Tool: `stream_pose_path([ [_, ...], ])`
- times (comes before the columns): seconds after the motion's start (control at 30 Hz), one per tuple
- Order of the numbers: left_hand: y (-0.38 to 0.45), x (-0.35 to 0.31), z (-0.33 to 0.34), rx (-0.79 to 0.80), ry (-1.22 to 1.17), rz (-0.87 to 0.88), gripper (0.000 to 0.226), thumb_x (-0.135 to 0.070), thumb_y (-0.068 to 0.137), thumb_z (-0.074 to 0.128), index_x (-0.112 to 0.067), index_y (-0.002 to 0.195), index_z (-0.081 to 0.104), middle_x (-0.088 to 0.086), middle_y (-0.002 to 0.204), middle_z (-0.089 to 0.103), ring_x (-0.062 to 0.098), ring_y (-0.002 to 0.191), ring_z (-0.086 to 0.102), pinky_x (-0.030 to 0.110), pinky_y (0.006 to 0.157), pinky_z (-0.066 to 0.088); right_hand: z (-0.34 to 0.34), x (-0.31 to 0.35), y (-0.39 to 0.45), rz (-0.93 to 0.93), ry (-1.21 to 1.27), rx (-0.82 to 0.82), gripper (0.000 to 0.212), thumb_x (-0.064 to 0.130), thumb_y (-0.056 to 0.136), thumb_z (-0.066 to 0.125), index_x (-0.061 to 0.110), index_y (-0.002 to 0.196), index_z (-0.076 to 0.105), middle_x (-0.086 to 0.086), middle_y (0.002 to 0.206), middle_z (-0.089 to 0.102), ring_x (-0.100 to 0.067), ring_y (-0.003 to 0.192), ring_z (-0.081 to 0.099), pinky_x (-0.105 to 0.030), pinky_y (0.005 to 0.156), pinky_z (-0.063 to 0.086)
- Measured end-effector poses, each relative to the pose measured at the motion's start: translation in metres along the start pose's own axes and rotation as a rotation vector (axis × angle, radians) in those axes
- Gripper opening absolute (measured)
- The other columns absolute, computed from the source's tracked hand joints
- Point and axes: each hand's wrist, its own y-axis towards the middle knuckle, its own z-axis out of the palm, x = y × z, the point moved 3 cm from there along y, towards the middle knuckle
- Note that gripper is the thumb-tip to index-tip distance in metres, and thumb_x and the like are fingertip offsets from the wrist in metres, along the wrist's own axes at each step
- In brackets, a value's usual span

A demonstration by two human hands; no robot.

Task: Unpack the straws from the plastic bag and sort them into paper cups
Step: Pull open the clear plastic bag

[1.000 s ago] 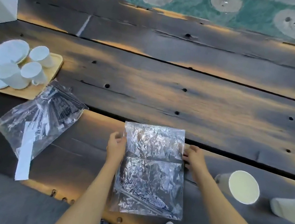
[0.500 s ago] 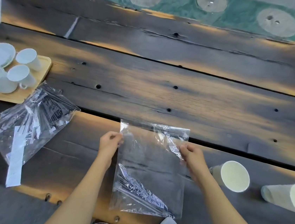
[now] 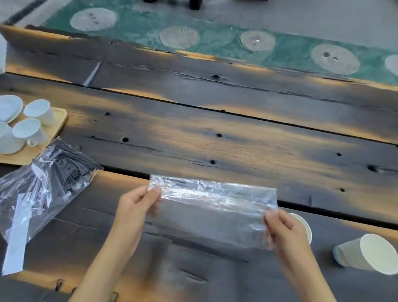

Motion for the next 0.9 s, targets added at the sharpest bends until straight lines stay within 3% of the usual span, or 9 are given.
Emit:
stream_pose_path([
  [0.13, -0.025, -0.028, 0.009, 0.083, -0.029, 0.111, 0.039, -0.029, 0.089, 0.065, 0.007, 0.076, 0.057, 0.009, 0.068, 0.052, 0.021, 0.067, 0.048, 0.037, 0.069, 0.041, -0.014, 0.021, -0.034, -0.026, 0.077, 0.051, 0.042, 0.032, 0.084, 0.067, -0.005, 0.077, 0.049, -0.016, 0.078, 0.032, -0.016, 0.063, 0.036, -0.025, 0.055, 0.031],
  [0.2, -0.033, -0.039, 0.015, 0.090, -0.053, 0.149, 0.019, -0.011, 0.094, 0.061, 0.005, 0.084, 0.064, 0.010, 0.071, 0.061, 0.021, 0.064, 0.052, 0.031, 0.062, 0.045, -0.017, 0.031, -0.045, -0.067, 0.151, 0.050, 0.048, 0.040, 0.075, 0.075, -0.002, 0.093, 0.060, -0.017, 0.079, 0.047, -0.020, 0.064, 0.045, -0.024, 0.055, 0.039],
  [0.27, -0.039, -0.051, 0.023, 0.101, -0.066, 0.167, 0.013, -0.001, 0.095, 0.056, 0.004, 0.087, 0.065, 0.010, 0.071, 0.064, 0.021, 0.062, 0.052, 0.025, 0.055, 0.044, -0.019, 0.043, -0.052, -0.133, 0.213, -0.053, 0.053, 0.032, 0.078, 0.074, 0.004, 0.120, 0.059, -0.015, 0.089, 0.062, -0.026, 0.070, 0.056, -0.030, 0.060, 0.049],
  [0.33, -0.043, -0.060, 0.029, 0.119, -0.062, 0.190, 0.016, -0.003, 0.095, 0.056, 0.002, 0.083, 0.066, 0.009, 0.069, 0.065, 0.020, 0.060, 0.052, 0.024, 0.053, 0.043, -0.023, 0.062, -0.061, -0.297, 0.037, -0.284, 0.044, 0.015, 0.090, 0.065, 0.016, 0.133, 0.051, -0.011, 0.108, 0.066, -0.026, 0.092, 0.064, -0.031, 0.076, 0.056],
  [0.43, -0.052, -0.075, 0.043, 0.177, -0.032, 0.233, 0.016, -0.013, 0.091, 0.064, -0.001, 0.080, 0.067, 0.007, 0.067, 0.066, 0.017, 0.059, 0.052, 0.022, 0.053, 0.043, -0.012, 0.103, -0.080, -0.661, -0.435, -0.454, 0.035, 0.005, 0.092, 0.063, 0.021, 0.123, 0.057, 0.001, 0.119, 0.060, -0.019, 0.110, 0.057, -0.022, 0.094, 0.046],
  [0.57, -0.066, -0.089, 0.063, 0.284, 0.037, 0.275, 0.017, -0.010, 0.094, 0.062, -0.001, 0.080, 0.067, 0.002, 0.065, 0.066, 0.013, 0.059, 0.052, 0.018, 0.057, 0.044, 0.034, 0.135, -0.090, -0.980, -0.797, -0.230, 0.015, 0.011, 0.088, 0.061, 0.008, 0.102, 0.067, -0.003, 0.116, 0.058, -0.015, 0.111, 0.054, -0.015, 0.098, 0.036],
  [0.67, -0.074, -0.096, 0.073, 0.349, 0.088, 0.304, 0.017, -0.018, 0.090, 0.066, -0.008, 0.076, 0.069, 0.000, 0.064, 0.066, 0.011, 0.058, 0.051, 0.018, 0.058, 0.042, 0.071, 0.140, -0.087, -0.971, -0.853, 0.114, 0.017, 0.020, 0.093, 0.061, 0.012, 0.109, 0.062, 0.004, 0.111, 0.063, -0.007, 0.105, 0.058, -0.018, 0.091, 0.043],
  [0.73, -0.078, -0.100, 0.074, 0.370, 0.109, 0.313, 0.018, -0.024, 0.087, 0.064, -0.015, 0.073, 0.070, 0.000, 0.064, 0.066, 0.009, 0.058, 0.050, 0.018, 0.056, 0.040, 0.085, 0.142, -0.085, -0.907, -0.815, 0.245, 0.012, 0.016, 0.094, 0.062, 0.017, 0.106, 0.058, 0.012, 0.096, 0.060, 0.000, 0.089, 0.056, -0.013, 0.077, 0.042],
  [0.9, -0.084, -0.099, 0.064, 0.360, 0.086, 0.303, 0.018, -0.034, 0.079, 0.073, -0.016, 0.077, 0.074, 0.001, 0.068, 0.071, 0.014, 0.065, 0.059, 0.022, 0.063, 0.049, 0.091, 0.146, -0.086, -0.842, -0.721, 0.284, 0.016, -0.002, 0.088, 0.061, 0.014, 0.087, 0.059, 0.015, 0.076, 0.052, -0.004, 0.066, 0.047, -0.010, 0.063, 0.034],
])
